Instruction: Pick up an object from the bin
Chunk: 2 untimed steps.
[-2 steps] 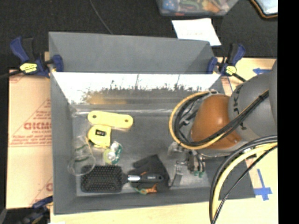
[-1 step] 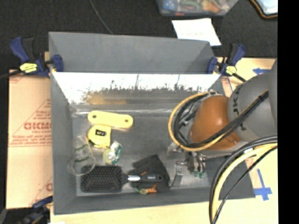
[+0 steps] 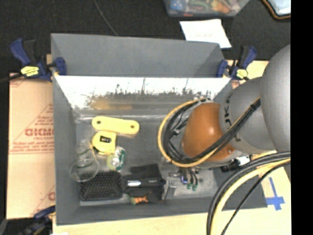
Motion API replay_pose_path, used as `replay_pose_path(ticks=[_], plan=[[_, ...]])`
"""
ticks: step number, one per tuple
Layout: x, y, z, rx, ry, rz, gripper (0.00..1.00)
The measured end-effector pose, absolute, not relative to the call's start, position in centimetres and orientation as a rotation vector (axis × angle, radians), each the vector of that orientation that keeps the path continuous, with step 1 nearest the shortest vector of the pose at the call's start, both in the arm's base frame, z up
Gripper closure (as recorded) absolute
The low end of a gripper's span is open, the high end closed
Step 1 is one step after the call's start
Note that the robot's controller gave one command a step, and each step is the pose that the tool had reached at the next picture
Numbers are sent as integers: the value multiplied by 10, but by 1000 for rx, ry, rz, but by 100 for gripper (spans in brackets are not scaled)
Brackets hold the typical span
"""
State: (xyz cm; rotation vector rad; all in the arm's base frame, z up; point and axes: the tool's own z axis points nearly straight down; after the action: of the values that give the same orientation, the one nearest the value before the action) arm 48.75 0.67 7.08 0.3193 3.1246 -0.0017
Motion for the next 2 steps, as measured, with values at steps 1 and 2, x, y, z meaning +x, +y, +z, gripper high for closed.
replay_pose_path(ticks=[1, 2], plan=[[478, 27, 72, 225, 3116, -15, 0], [480, 47, 72, 272, 3127, -7, 100]])
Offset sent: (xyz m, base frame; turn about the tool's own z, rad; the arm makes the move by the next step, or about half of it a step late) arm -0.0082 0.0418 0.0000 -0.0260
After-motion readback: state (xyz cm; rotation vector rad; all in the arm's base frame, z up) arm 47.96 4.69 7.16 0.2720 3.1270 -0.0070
